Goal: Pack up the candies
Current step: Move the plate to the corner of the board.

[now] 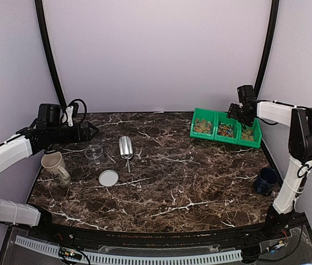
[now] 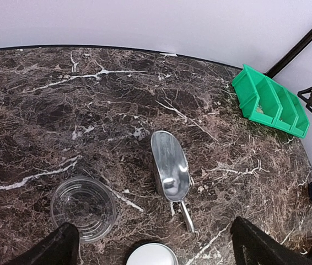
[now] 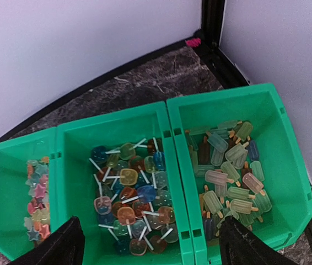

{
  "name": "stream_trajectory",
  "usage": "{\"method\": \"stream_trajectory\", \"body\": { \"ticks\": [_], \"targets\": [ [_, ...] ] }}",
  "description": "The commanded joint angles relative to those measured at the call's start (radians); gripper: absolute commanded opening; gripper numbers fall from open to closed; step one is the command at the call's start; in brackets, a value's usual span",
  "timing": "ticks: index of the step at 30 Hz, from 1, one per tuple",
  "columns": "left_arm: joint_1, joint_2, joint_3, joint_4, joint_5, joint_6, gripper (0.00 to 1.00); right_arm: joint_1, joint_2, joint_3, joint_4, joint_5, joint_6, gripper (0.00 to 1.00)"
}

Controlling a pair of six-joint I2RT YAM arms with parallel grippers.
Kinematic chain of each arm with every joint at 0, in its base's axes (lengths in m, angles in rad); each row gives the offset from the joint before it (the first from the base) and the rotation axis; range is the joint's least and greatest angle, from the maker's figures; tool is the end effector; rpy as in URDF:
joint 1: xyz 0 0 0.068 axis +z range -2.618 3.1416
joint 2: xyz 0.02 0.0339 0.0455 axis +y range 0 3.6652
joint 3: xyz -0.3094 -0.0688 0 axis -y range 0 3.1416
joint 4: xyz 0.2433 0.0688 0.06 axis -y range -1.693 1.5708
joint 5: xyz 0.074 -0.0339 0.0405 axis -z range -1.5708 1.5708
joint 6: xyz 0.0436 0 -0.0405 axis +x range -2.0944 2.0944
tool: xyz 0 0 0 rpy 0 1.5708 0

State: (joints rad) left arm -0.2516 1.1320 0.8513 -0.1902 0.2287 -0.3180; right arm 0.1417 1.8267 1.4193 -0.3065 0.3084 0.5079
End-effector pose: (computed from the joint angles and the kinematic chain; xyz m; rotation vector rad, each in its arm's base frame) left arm 0.2326 -0.0700 0.3310 0.0771 2.0784 -0.5860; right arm 0.4303 0.0480 0.2959 0.5639 2.1725 -0.0035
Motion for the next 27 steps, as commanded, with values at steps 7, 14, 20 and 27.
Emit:
{"method": "stream_trajectory", "body": {
  "ticks": [7,14,20,27],
  "targets": [
    [0.008,0.009,-0.012,0.031,0.047,-0.005,0.99,-0.059,0.104,0.020,0.010,-0.012,0.059,0.80],
    [0.014,0.008,-0.015,0.040,0.060,-0.016,0.99,-0.073,0.139,0.013,0.007,-0.024,0.039,0.74],
    [0.018,0.011,-0.017,0.044,0.066,-0.024,0.99,-0.074,0.160,0.015,0.014,-0.048,0.010,0.62],
    [0.018,0.018,-0.018,0.047,0.075,-0.028,0.99,-0.074,0.181,0.024,0.015,-0.055,-0.013,0.53]
  ]
}}
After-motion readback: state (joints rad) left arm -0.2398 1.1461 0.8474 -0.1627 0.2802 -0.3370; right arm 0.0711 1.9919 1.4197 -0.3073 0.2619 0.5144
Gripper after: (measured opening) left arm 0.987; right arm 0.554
